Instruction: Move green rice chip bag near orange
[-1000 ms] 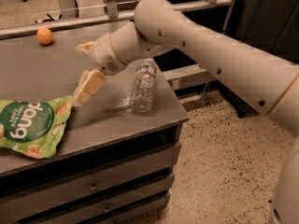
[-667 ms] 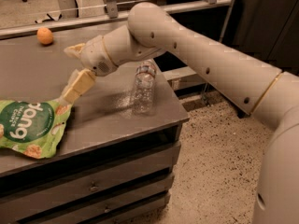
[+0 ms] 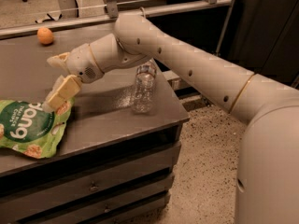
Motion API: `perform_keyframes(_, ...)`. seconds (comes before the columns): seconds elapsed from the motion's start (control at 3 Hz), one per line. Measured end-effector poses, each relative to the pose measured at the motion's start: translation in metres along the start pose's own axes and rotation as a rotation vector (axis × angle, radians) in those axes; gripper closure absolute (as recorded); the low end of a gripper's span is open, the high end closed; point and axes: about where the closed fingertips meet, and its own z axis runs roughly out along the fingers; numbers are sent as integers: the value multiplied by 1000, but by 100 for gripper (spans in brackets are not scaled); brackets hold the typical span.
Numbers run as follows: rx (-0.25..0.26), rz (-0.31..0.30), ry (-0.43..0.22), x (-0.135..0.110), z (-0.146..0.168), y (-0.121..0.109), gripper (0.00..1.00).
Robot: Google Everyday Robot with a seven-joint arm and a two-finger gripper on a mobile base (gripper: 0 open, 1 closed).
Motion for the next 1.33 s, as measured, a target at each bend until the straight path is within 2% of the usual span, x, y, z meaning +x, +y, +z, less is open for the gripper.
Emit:
perform_keyframes(0.33,-75,50,11,12,21,11,0)
perform_keyframes(0.67,-109,77,16,19,30,16,0)
perform_keyframes(1.0,-149,99,7,22,44,23,10)
perform_keyframes(1.33,-177,124,-7,25,55,30,34)
